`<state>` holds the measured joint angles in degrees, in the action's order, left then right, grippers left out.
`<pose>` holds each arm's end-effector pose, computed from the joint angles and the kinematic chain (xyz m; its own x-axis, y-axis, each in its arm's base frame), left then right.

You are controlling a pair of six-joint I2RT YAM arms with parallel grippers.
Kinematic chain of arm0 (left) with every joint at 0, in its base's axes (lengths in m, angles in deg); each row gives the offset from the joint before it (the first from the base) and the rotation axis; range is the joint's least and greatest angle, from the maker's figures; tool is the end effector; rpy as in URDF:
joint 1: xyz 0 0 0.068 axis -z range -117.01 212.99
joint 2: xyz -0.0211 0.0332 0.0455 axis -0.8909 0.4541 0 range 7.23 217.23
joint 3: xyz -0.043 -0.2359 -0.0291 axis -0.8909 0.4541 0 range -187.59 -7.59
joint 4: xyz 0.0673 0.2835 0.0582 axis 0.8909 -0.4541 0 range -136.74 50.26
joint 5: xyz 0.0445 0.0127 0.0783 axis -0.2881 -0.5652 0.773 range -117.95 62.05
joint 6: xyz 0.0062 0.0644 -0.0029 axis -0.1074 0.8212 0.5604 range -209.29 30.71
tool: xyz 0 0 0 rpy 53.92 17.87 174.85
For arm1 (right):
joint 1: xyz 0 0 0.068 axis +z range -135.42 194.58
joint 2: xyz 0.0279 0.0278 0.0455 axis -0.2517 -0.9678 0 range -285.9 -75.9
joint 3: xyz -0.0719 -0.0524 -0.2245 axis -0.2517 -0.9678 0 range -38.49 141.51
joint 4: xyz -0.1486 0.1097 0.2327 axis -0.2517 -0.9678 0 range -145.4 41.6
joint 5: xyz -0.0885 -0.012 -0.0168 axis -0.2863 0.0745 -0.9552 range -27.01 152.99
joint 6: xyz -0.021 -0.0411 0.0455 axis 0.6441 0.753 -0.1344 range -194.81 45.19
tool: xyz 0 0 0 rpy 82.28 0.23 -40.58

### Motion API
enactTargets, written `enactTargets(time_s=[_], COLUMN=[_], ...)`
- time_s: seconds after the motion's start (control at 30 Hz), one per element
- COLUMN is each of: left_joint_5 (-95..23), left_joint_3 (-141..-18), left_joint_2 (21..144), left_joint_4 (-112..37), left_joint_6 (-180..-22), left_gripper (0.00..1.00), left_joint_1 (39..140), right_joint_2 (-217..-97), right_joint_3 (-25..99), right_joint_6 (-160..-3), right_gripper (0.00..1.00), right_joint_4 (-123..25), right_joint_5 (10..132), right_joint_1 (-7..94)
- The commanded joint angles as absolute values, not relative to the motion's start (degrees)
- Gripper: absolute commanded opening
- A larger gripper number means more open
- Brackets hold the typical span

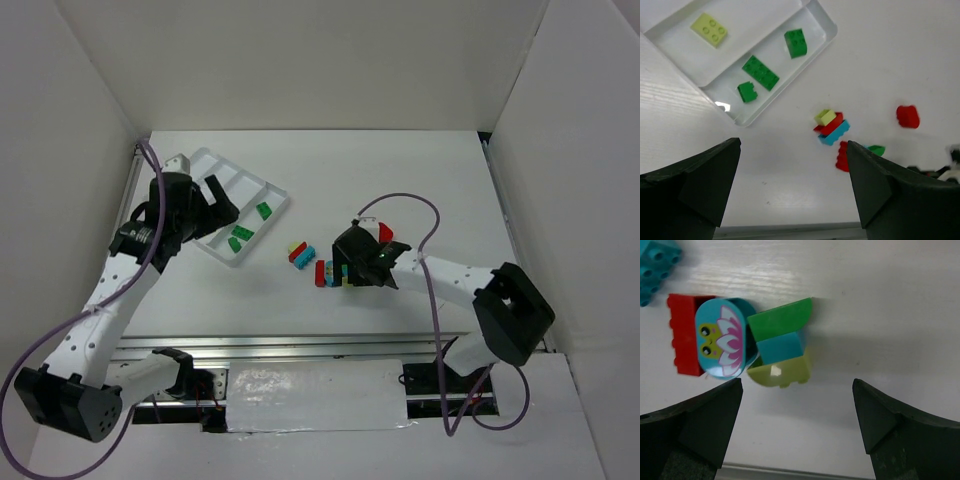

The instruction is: Sort the legos into containers by color

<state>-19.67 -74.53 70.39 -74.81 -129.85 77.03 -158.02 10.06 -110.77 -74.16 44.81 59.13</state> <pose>0.2926 -0.0657 0.3342 -0.4614 -0.5479 -0.6978 -0.2361 0.8340 -0.4988 0.2386 0.2127 0.1315 -0.8209 -0.0252 -0.5705 -0.0877 0.9927 0.0823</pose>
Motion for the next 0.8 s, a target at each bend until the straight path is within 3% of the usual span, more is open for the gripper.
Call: enactTargets(time_s=[0.0,0.33,0.77], left_joint_5=[-23.7,-24.3,-26.3], left_joint_3=[-69.7,-62.0,-61.2], left_joint_2=[65.4,60.3,59.5], left_joint_4=[-75.8,-77.1,-76.4], left_joint_6=[-124.1,-119.4,-119.8], left_gripper=[1.0,1.0,1.0], left_joint_1=[77.4,77.8,77.8], right_joint_2=[-161.6,-164.6,-169.6], right_joint_3=[12.8,14.3,19.0], right_joint_6=[-112.5,-107.0,-107.8], right_gripper=[0.97,0.74,0.77], right_joint_4=[-70.0,-65.9,-67.5], right_joint_5=[44.1,49.7,48.4], right_joint_1=[57.6,52.5,49.5])
